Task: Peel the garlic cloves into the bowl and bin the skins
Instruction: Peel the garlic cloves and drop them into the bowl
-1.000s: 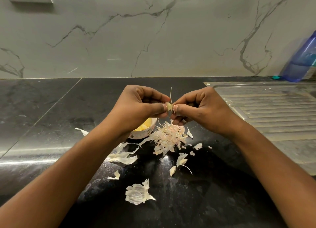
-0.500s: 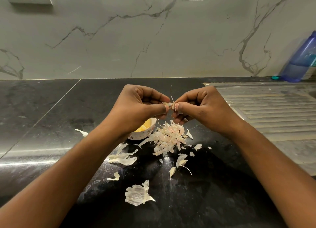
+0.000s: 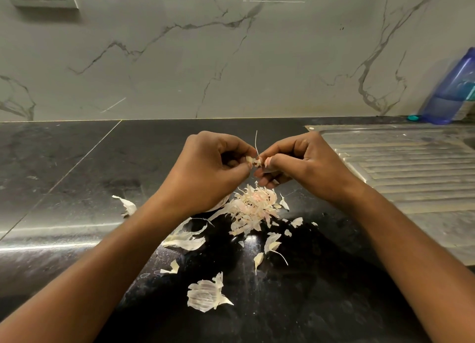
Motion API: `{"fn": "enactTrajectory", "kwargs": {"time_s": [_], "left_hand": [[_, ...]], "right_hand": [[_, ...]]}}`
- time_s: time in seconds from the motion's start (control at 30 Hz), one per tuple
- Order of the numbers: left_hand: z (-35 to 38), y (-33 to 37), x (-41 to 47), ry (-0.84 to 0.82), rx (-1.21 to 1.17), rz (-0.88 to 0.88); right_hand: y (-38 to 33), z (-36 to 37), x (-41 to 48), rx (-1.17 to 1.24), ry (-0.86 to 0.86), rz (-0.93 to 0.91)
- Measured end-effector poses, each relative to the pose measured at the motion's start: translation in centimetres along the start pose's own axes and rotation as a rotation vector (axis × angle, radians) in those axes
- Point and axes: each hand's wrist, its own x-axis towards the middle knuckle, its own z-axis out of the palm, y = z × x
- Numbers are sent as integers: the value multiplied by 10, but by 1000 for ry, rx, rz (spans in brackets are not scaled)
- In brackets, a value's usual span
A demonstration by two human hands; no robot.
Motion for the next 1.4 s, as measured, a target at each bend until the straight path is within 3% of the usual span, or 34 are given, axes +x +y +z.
{"fn": "enactTrajectory", "kwargs": {"time_s": [0.37, 0.87, 1.03, 1.4], "left_hand": [[2, 1, -2, 14, 113, 138], [-2, -3, 2, 4, -74, 16], [-15, -5, 5, 26, 44, -17], [-37, -8, 10, -153, 266, -188]], "right_hand": [[4, 2, 2, -71, 10, -61], [5, -3, 3, -101, 61, -105], [6, -8, 2, -234, -1, -71], [1, -8, -2, -339, -140, -20]]}}
